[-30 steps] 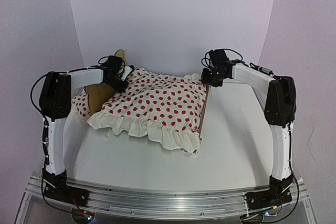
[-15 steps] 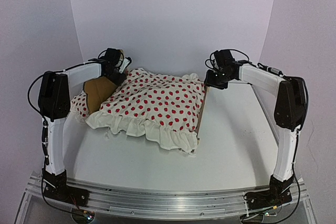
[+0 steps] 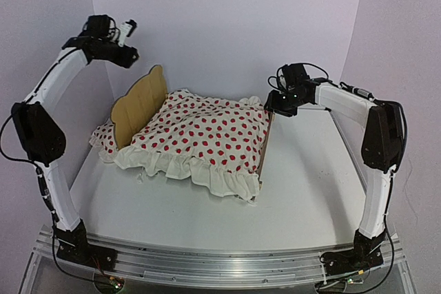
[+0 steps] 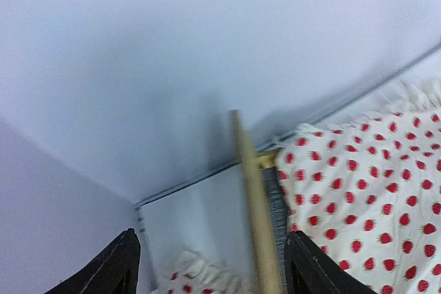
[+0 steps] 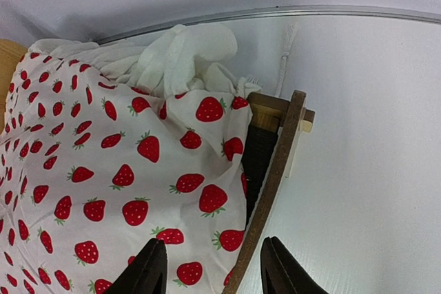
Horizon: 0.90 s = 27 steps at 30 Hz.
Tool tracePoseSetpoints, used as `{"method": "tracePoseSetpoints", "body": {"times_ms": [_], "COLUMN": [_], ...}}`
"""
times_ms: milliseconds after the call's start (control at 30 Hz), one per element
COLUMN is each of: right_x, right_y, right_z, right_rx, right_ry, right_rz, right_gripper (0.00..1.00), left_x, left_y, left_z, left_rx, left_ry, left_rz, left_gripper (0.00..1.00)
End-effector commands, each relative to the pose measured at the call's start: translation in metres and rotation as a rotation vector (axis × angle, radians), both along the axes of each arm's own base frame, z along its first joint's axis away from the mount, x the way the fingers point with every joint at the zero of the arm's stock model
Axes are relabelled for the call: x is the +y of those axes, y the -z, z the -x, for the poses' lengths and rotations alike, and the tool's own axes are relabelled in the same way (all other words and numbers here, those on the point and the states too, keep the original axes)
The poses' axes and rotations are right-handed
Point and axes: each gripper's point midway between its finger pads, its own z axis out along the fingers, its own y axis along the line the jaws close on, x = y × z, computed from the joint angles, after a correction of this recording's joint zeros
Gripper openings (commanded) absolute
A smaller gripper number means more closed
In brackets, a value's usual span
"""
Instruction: Set up the pet bed
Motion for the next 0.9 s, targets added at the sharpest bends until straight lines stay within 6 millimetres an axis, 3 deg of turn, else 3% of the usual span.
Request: {"method": "tracePoseSetpoints", "body": {"times_ms": [0,133,267,500,633,767,867], "right_x": [0.007,0.006,0.005,0.004,0.002,-0.003,-0.008], "right_y": [-0.029,-0.024,-0.019,-0.018,-0.020,-0.022,-0.022], "right_z": [0.001,0.006,0.009,0.016,0.021,0.028,0.033], "right_rx": [-0.053,-0.043,-0.032,-0.021,-0.018,-0.016,-0.013], "right_ry": [-0.043,-0.049,-0.049,-0.050,-0.044,-0.026,-0.008], "right_rz": [-0.046,-0.044,-0.045,-0.054,-0.060,-0.055,-0.052], "right_gripper": [0.48,0.48,0.48,0.48,0.48,0.48,0.48], "left_x": [0.112,0.173,0.202,0.189,0.185,0.166,0.154], "left_y": [-0.024,0.031,0.135,0.231,0.259,0.291,0.327], "left_z": [0.028,0.041,0.050,0.044,0.029,0.022,0.028], "left_rx": [-0.014,0.124,0.436,0.650,0.692,0.727,0.798], "left_ry": [-0.257,-0.378,-0.422,-0.472,-0.492,-0.461,-0.455], "left_rz": [-0.022,-0.019,0.051,0.252,0.294,0.289,0.313], "left_gripper": [0.75,0.79,0.81,0.85,0.86,0.86,0.75]}}
